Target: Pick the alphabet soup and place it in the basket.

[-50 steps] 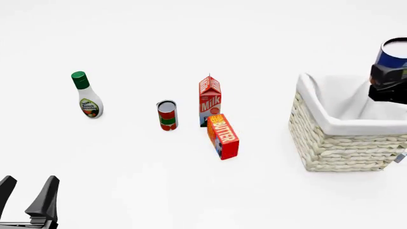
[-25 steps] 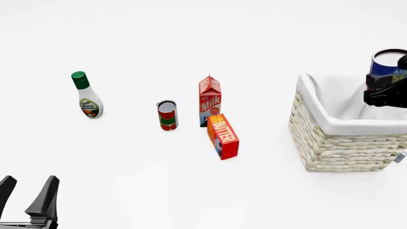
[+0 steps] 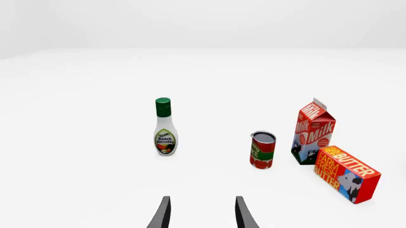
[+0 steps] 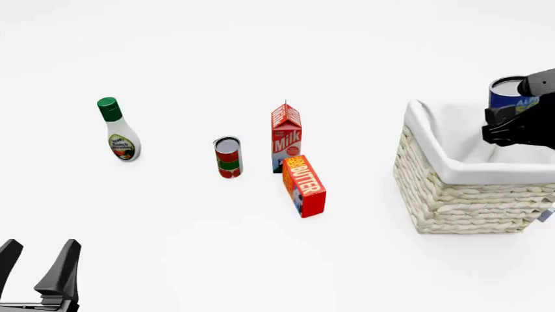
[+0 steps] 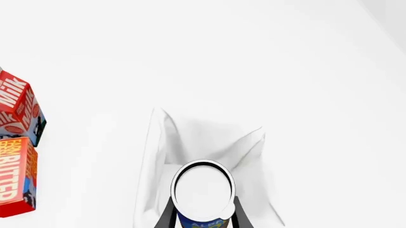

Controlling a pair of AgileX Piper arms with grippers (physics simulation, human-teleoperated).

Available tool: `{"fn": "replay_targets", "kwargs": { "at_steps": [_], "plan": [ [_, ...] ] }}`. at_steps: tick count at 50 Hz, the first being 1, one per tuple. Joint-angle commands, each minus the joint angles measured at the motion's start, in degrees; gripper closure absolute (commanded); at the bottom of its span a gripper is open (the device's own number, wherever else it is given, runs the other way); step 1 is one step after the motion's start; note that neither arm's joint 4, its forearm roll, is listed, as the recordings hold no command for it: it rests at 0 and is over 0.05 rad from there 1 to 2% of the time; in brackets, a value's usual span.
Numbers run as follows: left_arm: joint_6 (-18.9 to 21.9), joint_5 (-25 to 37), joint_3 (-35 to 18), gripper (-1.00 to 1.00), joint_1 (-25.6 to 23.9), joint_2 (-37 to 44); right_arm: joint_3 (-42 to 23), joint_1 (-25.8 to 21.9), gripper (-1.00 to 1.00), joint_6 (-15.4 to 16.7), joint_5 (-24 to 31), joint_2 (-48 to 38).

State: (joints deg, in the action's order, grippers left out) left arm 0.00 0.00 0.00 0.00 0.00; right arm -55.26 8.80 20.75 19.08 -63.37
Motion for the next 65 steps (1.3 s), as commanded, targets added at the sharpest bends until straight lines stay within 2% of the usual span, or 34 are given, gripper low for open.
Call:
{"fn": "replay_targets", "kwargs": {
  "at_steps": [1,42,65],
  "plan": [
    [0.0,0.0,0.0,-1.0,0.0,0.0,-2.4,-0.3,1.0,-0.3,-0.1,-3.4],
    [0.0,0.0,0.0,-1.0,0.0,0.0,-0.5,2.1,1.0,2.5,-1.3,-9.0],
    [0.0,0.0,0.0,-1.0,0.0,0.0,-0.4,2.4,1.0,2.1,-2.6,-11.6]
  ]
}}
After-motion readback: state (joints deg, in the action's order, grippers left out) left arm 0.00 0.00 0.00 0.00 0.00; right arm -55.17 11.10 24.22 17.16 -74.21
